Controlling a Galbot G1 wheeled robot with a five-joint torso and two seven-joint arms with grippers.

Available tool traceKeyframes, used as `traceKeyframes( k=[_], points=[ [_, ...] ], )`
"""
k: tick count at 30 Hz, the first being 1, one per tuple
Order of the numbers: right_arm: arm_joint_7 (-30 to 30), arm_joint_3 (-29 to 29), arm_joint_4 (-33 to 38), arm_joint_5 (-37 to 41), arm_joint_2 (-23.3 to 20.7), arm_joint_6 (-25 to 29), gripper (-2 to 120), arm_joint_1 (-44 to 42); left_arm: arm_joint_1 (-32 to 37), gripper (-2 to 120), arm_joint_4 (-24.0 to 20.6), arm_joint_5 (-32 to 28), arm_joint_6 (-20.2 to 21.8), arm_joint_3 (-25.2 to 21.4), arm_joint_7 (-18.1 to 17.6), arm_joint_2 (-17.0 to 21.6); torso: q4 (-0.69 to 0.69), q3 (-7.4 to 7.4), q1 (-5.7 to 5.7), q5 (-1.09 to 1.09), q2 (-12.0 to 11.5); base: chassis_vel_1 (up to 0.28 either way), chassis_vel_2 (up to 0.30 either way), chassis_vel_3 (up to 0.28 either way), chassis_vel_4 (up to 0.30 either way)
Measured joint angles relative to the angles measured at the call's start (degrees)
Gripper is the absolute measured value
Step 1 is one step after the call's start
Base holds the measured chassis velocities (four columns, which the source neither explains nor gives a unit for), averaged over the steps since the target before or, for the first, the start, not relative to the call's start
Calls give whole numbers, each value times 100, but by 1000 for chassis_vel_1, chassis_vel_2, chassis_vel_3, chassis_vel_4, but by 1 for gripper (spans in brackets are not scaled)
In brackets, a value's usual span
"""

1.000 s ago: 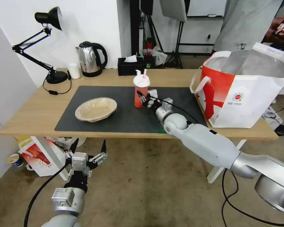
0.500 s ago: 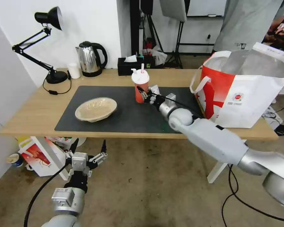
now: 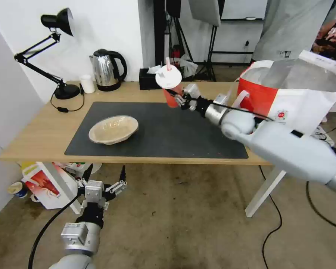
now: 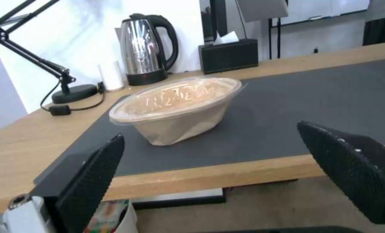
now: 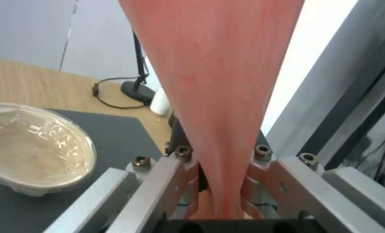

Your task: Pick up the trash from the table and place it into the takeout bag.

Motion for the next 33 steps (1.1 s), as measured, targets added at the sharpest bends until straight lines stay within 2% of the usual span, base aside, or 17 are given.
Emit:
traceKeyframes(
  k=[8, 17, 27, 33],
  points=[
    [-442, 98, 365, 28, -636, 30, 6, 444, 0, 100, 0, 0, 0, -1, 0, 0, 1, 0, -1, 0, 0, 0, 0, 0, 0],
    [-662, 489, 569, 121, -1182, 31, 6, 421, 0, 100, 0, 0, 0, -1, 0, 0, 1, 0, -1, 1, 0, 0, 0, 0, 0],
    [-848, 890, 561, 186, -1575, 50, 6, 386, 0, 100, 0, 0, 0, -1, 0, 0, 1, 0, -1, 0, 0, 0, 0, 0, 0],
    [-868, 1154, 501, 191, -1664, 66, 6, 314, 0, 100, 0, 0, 0, -1, 0, 0, 1, 0, -1, 0, 0, 0, 0, 0, 0]
  ],
)
